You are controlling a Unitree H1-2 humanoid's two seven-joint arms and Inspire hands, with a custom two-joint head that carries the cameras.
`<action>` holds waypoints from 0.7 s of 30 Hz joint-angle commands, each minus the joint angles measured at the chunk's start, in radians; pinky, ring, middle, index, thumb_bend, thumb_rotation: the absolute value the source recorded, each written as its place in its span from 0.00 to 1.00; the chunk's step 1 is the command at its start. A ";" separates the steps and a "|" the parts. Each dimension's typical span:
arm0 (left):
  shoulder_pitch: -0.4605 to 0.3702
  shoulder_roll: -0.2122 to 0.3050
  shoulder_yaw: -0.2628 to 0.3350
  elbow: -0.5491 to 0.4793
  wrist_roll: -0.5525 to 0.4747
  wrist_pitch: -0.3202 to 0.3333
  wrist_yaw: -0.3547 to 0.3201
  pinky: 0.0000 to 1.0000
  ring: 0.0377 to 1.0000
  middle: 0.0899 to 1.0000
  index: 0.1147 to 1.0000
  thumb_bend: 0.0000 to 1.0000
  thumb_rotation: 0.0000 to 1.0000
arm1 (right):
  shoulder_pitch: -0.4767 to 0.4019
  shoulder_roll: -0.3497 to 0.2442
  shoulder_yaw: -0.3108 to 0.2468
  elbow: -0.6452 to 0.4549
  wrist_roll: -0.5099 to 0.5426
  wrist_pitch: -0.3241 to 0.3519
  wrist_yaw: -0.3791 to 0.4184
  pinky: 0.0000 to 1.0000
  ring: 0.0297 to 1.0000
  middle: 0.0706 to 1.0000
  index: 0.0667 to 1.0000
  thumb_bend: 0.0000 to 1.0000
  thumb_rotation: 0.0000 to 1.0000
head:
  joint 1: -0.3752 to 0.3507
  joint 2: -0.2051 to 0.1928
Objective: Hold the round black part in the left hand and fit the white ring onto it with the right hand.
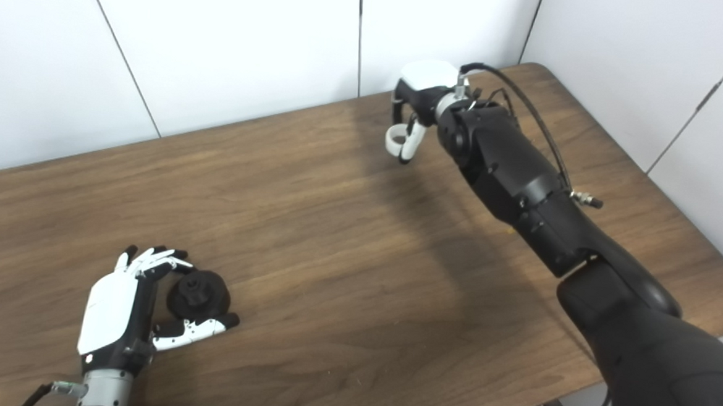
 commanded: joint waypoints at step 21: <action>0.012 -0.091 -0.096 0.052 0.106 0.066 0.045 1.00 0.88 0.75 0.42 0.52 0.05 | -0.011 0.099 0.088 -0.430 0.027 -0.191 0.143 1.00 0.95 0.79 0.45 0.52 0.14 | 0.283 0.001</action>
